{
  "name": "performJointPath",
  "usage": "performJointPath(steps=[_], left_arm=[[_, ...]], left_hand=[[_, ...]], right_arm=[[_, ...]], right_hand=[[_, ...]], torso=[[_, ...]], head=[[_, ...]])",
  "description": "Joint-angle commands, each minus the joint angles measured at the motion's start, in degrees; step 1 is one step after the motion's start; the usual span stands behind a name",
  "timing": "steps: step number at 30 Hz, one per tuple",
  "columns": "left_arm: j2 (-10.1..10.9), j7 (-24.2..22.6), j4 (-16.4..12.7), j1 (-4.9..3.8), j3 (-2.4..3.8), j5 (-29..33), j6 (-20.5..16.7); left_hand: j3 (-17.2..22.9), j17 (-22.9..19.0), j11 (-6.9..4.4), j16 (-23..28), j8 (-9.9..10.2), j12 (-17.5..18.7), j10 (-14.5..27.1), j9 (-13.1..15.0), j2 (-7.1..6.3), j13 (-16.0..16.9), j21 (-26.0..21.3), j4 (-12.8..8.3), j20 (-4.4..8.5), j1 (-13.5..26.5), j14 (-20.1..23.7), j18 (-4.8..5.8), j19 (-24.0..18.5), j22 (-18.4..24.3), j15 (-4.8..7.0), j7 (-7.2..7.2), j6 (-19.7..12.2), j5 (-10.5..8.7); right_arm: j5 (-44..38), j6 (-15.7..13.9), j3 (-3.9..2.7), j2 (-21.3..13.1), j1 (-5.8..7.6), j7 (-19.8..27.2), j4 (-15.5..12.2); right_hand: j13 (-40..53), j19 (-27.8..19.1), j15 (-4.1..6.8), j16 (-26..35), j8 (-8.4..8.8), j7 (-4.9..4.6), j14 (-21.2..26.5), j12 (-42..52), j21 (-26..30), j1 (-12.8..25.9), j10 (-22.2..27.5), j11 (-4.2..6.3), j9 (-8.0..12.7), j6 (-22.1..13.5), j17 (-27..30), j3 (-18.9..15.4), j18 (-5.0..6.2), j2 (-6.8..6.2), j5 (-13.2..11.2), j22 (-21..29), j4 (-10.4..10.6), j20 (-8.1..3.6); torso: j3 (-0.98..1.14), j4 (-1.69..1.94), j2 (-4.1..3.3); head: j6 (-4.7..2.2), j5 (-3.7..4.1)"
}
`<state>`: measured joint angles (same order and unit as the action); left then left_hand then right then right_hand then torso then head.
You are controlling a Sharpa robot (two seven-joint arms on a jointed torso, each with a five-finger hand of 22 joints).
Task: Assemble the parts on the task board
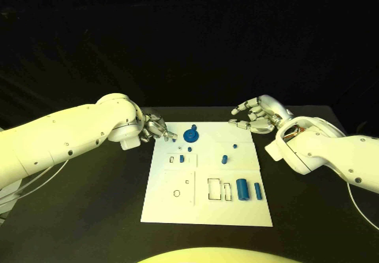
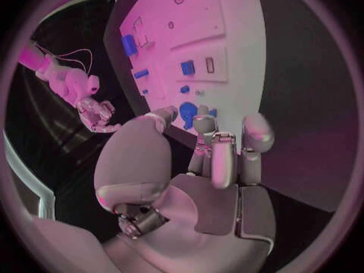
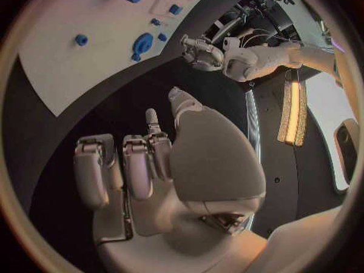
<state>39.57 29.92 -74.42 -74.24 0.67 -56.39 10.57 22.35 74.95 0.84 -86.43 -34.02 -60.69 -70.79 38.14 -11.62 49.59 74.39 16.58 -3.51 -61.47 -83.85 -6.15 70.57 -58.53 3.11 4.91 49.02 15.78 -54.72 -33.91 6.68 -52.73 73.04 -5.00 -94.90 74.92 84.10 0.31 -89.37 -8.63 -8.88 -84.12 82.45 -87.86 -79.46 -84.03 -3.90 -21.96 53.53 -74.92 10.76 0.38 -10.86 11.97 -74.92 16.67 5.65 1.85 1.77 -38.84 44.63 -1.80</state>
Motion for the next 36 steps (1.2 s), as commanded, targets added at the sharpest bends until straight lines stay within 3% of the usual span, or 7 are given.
performJointPath(steps=[1,10,16,23,36], left_arm=[[-1.3,-1.63,2.5,-0.48,0.09,0.35,1.15],[-5.9,-1.93,10.21,-1.21,0.08,-1.36,3.19],[-8.51,-2.24,14.14,-1.26,-0.48,-1.73,5.23],[-10.12,-2.67,16.8,-1.25,-0.95,-1.79,6.7],[-11.51,-3.06,18.77,-1.22,-1.38,-1.77,8.87]], left_hand=[[-0.61,5.84,0.1,0.79,0.74,1.01,1.25,-0.35,0.04,-1.13,-0.94,-0.03,-0.07,-1.06,-3.33,-0.71,-1.22,1.36,-0.54,0.39,-0.54,0.42],[-0.84,5.3,0.29,1.07,1.15,1.28,1.73,-0.61,0.27,-1.49,-1.23,0.01,-0.23,-1.47,-3.1,-0.8,-1.54,1.77,-0.71,0.58,-0.67,0.46],[-0.96,5.29,0.35,1.08,1.28,1.29,1.82,-0.7,0.38,-1.51,-1.28,0.08,-0.28,-1.47,-3.08,-0.81,-1.59,1.8,-0.77,0.65,-0.71,0.37],[-1.41,5.35,0.47,1.05,1.51,1.25,1.97,-0.85,0.41,-1.51,-1.32,0.16,-0.39,-1.19,-3.07,-0.81,-1.61,1.79,-0.88,0.75,-0.69,0.1],[-2.36,5.49,0.55,0.97,1.78,1.01,2.04,-1.07,0.41,-1.39,-1.27,0.19,-0.55,-0.48,-3.1,-0.78,-1.53,1.61,-0.99,0.79,-0.48,-0.47]], right_arm=[[-0.21,0.39,-0.01,0.01,-0.04,0.63,0.01],[-0.38,0.25,-0.01,0.11,-0.04,0.38,0.08],[-0.63,0.06,-0.01,0.23,-0.04,0.19,0.09],[-0.69,0.01,-0.02,0.3,-0.04,0.18,0.04],[-0.86,0.09,-0.02,0.51,-0.03,0.27,0.06]], right_hand=[[9.59,4.88,-0.19,0.17,-0.23,0.04,-5.4,-0.24,0.16,0.56,-0.32,-0.15,-0.04,-0.19,-13.16,0.23,0.16,0.2,0.32,-13.93,-0.02,0.18],[9.6,4.88,-0.19,0.21,-0.24,0.05,-5.38,-0.22,0.14,0.6,-0.34,-0.15,-0.03,-0.21,-13.08,0.24,0.16,0.2,0.33,-13.94,-0.05,0.17],[9.63,4.88,-0.19,0.21,-0.24,0.05,-5.38,-0.18,0.16,0.59,-0.37,-0.15,-0.03,-0.21,-13.09,0.25,0.16,0.18,0.34,-13.94,-0.08,0.17],[9.63,4.88,-0.19,0.21,-0.24,0.05,-5.38,-0.18,0.16,0.59,-0.37,-0.15,-0.03,-0.21,-13.09,0.25,0.16,0.18,0.34,-13.94,-0.08,0.17],[9.61,4.85,-0.18,0.23,-0.26,0.06,-5.37,-0.2,0.22,0.62,-0.35,-0.14,-0.03,-0.21,-13.04,0.25,0.18,0.13,0.35,-13.9,-0.1,0.17]], torso=[[0.02,-0.22,-0.26],[0.07,-0.13,-0.5],[0.0,-0.2,-0.82],[0.04,-0.19,-0.98],[-0.01,-0.21,-0.82]], head=[[-0.25,-0.17],[-0.28,-0.32],[-0.32,-0.41],[-0.23,-0.4],[-0.1,-0.4]])
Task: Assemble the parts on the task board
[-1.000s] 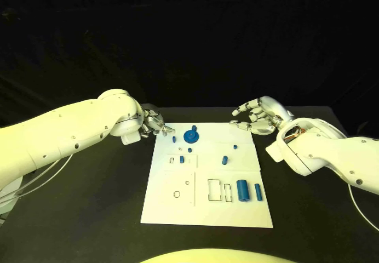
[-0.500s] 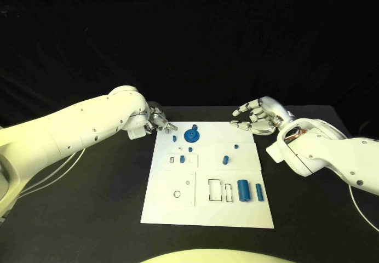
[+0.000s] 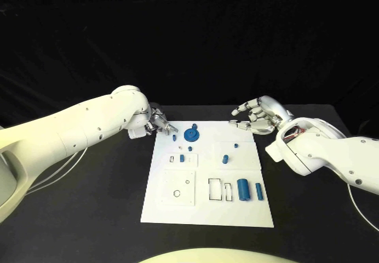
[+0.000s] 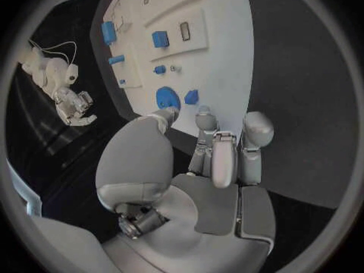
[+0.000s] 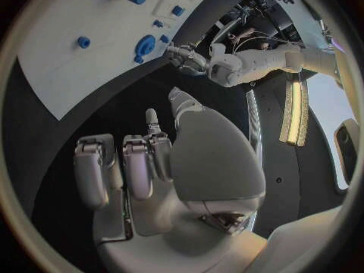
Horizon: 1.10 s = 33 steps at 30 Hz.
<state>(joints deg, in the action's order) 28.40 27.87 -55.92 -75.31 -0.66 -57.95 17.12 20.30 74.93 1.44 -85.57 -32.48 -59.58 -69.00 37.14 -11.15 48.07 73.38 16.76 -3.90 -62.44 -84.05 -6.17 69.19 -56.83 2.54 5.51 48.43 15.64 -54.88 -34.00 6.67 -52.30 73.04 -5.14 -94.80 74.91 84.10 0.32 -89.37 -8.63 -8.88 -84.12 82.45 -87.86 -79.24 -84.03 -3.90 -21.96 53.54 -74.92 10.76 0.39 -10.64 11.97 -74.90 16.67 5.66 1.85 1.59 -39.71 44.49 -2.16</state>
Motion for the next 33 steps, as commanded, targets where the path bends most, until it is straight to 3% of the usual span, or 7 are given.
performJointPath(steps=[1,13,33], left_arm=[[-0.39,-1.03,0.33,-0.15,-0.07,-0.21,2.39],[-1.16,-1.09,1.37,-0.12,-0.28,-0.21,3.54],[-2.27,-1.7,2.58,0.01,-0.89,0.1,4.05]], left_hand=[[-0.32,5.51,-0.04,0.11,0.24,-0.1,0.25,-0.07,-0.06,0.13,-0.26,0.01,-0.16,0.49,-2.9,-0.77,-0.15,-0.09,-0.43,0.2,0.11,-0.33],[-0.45,5.83,-0.22,-0.09,0.16,-0.52,0.04,-0.15,0.74,0.41,-0.05,-0.18,-0.19,-0.24,-3.02,-0.73,0.1,-0.49,-0.33,-0.01,0.83,-0.47],[-0.3,6.28,-0.38,-0.35,0.27,-0.9,-0.2,-0.32,1.66,0.63,0.2,-0.33,-0.14,-2.07,-3.18,-0.65,0.39,-0.93,-0.21,-0.17,1.36,-0.35]], right_arm=[[-0.71,0.18,-0.01,0.09,-0.03,0.42,-0.04],[-1.71,0.17,-0.01,0.21,-0.03,0.43,-0.08],[-1.8,0.19,-0.01,0.2,-0.02,0.31,-0.21]], right_hand=[[9.62,4.85,-0.18,0.23,-0.26,0.06,-5.37,-0.21,0.23,0.4,-0.35,-0.14,-0.04,-0.22,-13.03,0.25,0.18,-0.09,0.35,-13.93,-0.1,0.17],[9.67,4.88,-0.17,0.21,-0.28,0.07,-5.38,-0.13,0.18,0.37,-0.41,-0.13,-0.04,-0.21,-13.08,0.27,0.16,-0.12,0.37,-13.95,-0.13,0.16],[9.69,4.9,-0.16,0.21,-0.32,0.08,-5.38,-0.08,0.13,0.36,-0.45,-0.12,-0.05,-0.18,-13.1,0.32,0.15,-0.11,0.39,-13.97,-0.14,0.15]], torso=[[0.0,-0.04,0.07],[0.06,-0.02,0.1],[0.04,0.0,0.02]], head=[[0.04,-0.04],[0.02,-0.19],[0.24,0.46]])
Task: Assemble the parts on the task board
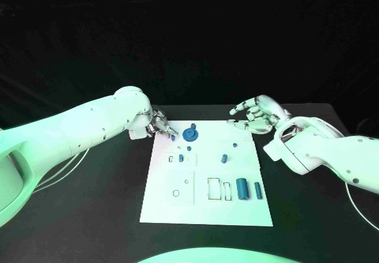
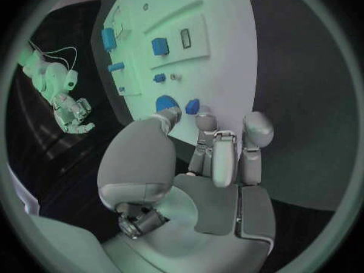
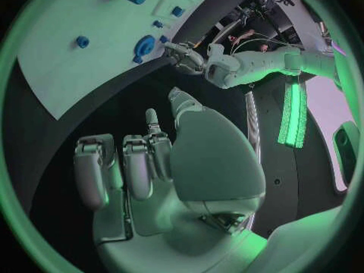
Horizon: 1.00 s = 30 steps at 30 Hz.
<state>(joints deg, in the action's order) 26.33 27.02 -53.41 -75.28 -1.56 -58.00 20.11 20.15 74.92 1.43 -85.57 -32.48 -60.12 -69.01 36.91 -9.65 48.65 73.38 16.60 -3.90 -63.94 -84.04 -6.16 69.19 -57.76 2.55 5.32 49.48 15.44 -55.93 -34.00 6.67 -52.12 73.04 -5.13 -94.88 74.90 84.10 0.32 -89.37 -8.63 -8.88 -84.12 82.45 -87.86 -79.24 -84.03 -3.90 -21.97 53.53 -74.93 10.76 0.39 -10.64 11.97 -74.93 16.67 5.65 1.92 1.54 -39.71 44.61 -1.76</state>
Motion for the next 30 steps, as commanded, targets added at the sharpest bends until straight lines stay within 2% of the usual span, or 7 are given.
performJointPath(steps=[1,9,13,16,30], left_arm=[[-0.21,-0.85,0.09,-0.02,0.0,0.15,1.07],[-0.32,-0.93,0.23,-0.01,-0.01,0.25,0.96],[-0.37,-1.03,0.31,-0.01,-0.01,0.56,0.92],[-0.46,-1.16,0.4,-0.02,-0.04,0.72,1.07],[-0.76,-1.45,0.86,0.06,-0.36,0.9,1.43]], left_hand=[[-0.15,6.29,-0.37,-0.35,0.27,-0.36,-0.19,-0.09,0.15,0.05,0.2,-0.17,-0.14,-0.57,-3.18,-0.65,0.39,0.01,-0.21,0.02,0.31,-0.15],[-0.03,6.42,-0.46,-0.44,0.28,-0.49,-0.32,-0.14,0.63,0.12,0.34,-0.17,-0.1,-1.22,-3.25,-0.61,0.55,-0.23,-0.13,-0.09,0.57,-0.12],[0.66,6.58,-0.67,-0.55,0.39,-0.59,-0.43,-0.25,1.85,0.1,0.46,-0.5,0.05,-3.46,-3.32,-0.58,0.68,-0.42,0.06,-0.3,0.82,-0.11],[2.15,6.75,-0.94,-0.64,0.39,-0.63,-0.51,-0.25,2.85,0.09,0.58,-1.68,0.23,-6.69,-3.39,-0.54,0.8,-0.65,0.28,-0.58,0.96,-0.17],[2.63,7.13,-1.05,-0.83,0.3,-0.8,-0.75,-0.23,2.87,0.27,0.85,-1.99,0.3,-7.72,-3.53,-0.43,1.11,-1.15,0.36,-0.71,1.25,-0.24]], right_arm=[[-0.75,0.19,-0.01,0.01,-0.02,0.3,-0.13],[-0.77,0.19,-0.01,0.0,-0.01,0.25,-0.16],[-0.77,0.22,-0.01,0.01,-0.01,0.24,-0.16],[-0.78,0.24,-0.01,0.01,-0.01,0.21,-0.18],[-0.78,0.33,-0.01,0.02,0.0,0.2,-0.21]], right_hand=[[9.7,4.9,-0.16,0.21,-0.32,0.08,-5.38,-0.08,0.13,0.36,-0.45,-0.12,-0.05,-0.18,-13.09,0.32,0.15,-0.11,0.39,-13.94,-0.14,0.15],[9.7,4.9,-0.16,0.21,-0.32,0.08,-5.38,-0.08,0.13,0.36,-0.45,-0.12,-0.05,-0.18,-13.09,0.32,0.15,-0.11,0.39,-13.94,-0.14,0.15],[9.7,4.9,-0.16,0.21,-0.32,0.08,-5.38,-0.08,0.13,0.36,-0.45,-0.12,-0.05,-0.18,-13.09,0.32,0.15,-0.11,0.39,-13.94,-0.14,0.15],[9.7,4.9,-0.16,0.21,-0.32,0.08,-5.38,-0.08,0.13,0.36,-0.45,-0.12,-0.05,-0.18,-13.09,0.32,0.15,-0.11,0.39,-13.94,-0.14,0.15],[9.75,4.9,-0.15,0.22,-0.35,0.09,-5.38,0.0,0.14,0.36,-0.51,-0.1,-0.06,-0.14,-13.07,0.36,0.15,-0.1,0.4,-13.94,-0.14,0.14]], torso=[[-0.02,0.04,0.05],[-0.03,0.07,0.08],[-0.02,0.04,0.1],[-0.01,0.05,0.07],[0.01,0.04,0.08]], head=[[0.18,0.01],[0.15,-0.11],[0.19,-0.08],[0.19,-0.15],[0.34,-0.18]])
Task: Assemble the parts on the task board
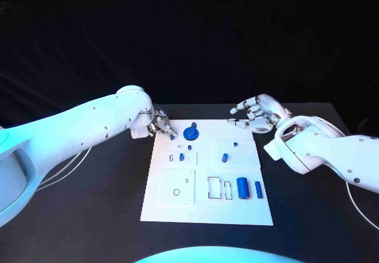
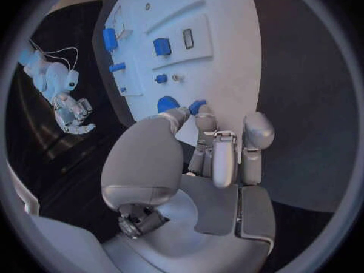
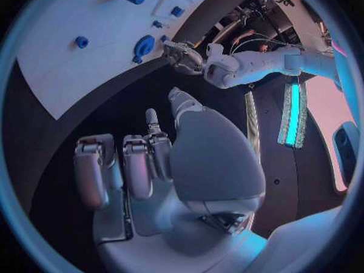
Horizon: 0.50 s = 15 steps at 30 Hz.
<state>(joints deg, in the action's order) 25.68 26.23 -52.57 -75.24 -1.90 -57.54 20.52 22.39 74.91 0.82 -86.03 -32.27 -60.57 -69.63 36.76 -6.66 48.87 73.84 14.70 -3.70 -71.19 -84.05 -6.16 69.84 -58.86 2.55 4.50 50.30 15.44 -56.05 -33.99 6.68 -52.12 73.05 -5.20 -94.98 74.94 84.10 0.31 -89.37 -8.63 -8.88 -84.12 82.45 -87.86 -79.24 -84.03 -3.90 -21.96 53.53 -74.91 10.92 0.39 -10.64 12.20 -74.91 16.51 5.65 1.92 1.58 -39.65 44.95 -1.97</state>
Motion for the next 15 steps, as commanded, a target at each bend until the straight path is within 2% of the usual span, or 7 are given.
performJointPath(steps=[1,5,9,11,15], left_arm=[[-0.1,-0.67,0.02,0.03,-0.03,0.44,1.04],[-0.04,-0.67,0.04,0.04,-0.05,0.45,1.25],[0.06,-0.65,0.02,0.04,-0.06,0.45,1.37],[0.13,-0.65,0.01,0.04,-0.07,0.46,1.33],[0.33,-0.69,-0.09,0.05,-0.07,0.47,1.08]], left_hand=[[0.43,7.16,-0.46,-0.39,0.08,-0.4,-0.17,-0.08,-0.12,0.09,0.41,-0.11,0.11,-0.55,-3.54,-0.43,0.49,-0.11,0.37,0.09,0.47,-0.25],[1.21,7.21,-0.57,-0.43,0.27,-0.29,-0.25,-0.21,0.03,-0.07,0.47,-0.44,0.21,-1.54,-3.57,-0.42,0.54,-0.18,0.48,-0.03,0.58,-0.14],[3.65,7.23,-0.66,-0.45,0.78,-0.03,-0.29,-0.49,0.21,-0.36,0.53,-1.46,0.33,-3.41,-3.59,-0.4,0.55,-0.29,0.58,-0.08,0.65,0.1],[7.24,7.28,-0.59,-0.48,1.11,0.37,-0.23,-0.54,0.6,-0.74,0.59,-3.17,0.42,-5.2,-3.6,-0.41,0.53,-0.35,0.61,0.14,0.41,0.3],[15.38,7.29,-0.2,-0.51,1.05,0.81,-0.33,0.07,-0.32,-1.25,0.82,-6.47,0.12,-4.66,-3.61,-0.38,0.49,-0.58,0.23,0.71,0.29,0.6]], right_arm=[[-0.67,0.32,-0.02,0.02,-0.01,0.27,-0.11],[-0.67,0.32,-0.02,-0.03,-0.01,0.27,-0.11],[-0.67,0.3,-0.02,-0.06,-0.01,0.27,-0.1],[-0.67,0.29,-0.02,-0.07,-0.01,0.27,-0.09],[-0.67,0.3,-0.02,-0.08,-0.01,0.29,-0.06]], right_hand=[[9.71,4.9,-0.15,0.22,-0.35,0.09,-5.38,0.0,0.14,0.36,-0.51,-0.1,-0.06,-0.14,-13.09,0.2,0.15,-0.1,0.18,-13.97,0.02,0.14],[9.71,4.9,-0.15,0.22,-0.35,0.09,-5.38,0.0,0.14,0.36,-0.51,-0.1,-0.06,-0.14,-13.09,0.2,0.15,-0.1,0.18,-13.97,0.02,0.14],[9.71,4.9,-0.15,0.22,-0.35,0.09,-5.38,0.0,0.14,0.36,-0.51,-0.1,-0.06,-0.14,-13.09,0.2,0.15,-0.1,0.18,-13.97,0.02,0.14],[9.71,4.9,-0.15,0.22,-0.35,0.09,-5.38,0.0,0.14,0.36,-0.51,-0.1,-0.06,-0.14,-13.09,0.2,0.15,-0.1,0.18,-13.97,0.02,0.14],[9.71,4.9,-0.15,0.22,-0.35,0.09,-5.38,0.0,0.14,0.36,-0.51,-0.1,-0.06,-0.14,-13.09,0.2,0.15,-0.1,0.18,-13.97,0.02,0.14]], torso=[[0.0,0.01,0.01],[-0.01,0.03,0.02],[0.0,0.03,0.03],[-0.02,0.0,0.01],[-0.01,-0.01,-0.01]], head=[[-0.04,0.03],[-0.01,-0.05],[-0.08,-0.07],[-0.1,-0.13],[-0.13,-0.2]])
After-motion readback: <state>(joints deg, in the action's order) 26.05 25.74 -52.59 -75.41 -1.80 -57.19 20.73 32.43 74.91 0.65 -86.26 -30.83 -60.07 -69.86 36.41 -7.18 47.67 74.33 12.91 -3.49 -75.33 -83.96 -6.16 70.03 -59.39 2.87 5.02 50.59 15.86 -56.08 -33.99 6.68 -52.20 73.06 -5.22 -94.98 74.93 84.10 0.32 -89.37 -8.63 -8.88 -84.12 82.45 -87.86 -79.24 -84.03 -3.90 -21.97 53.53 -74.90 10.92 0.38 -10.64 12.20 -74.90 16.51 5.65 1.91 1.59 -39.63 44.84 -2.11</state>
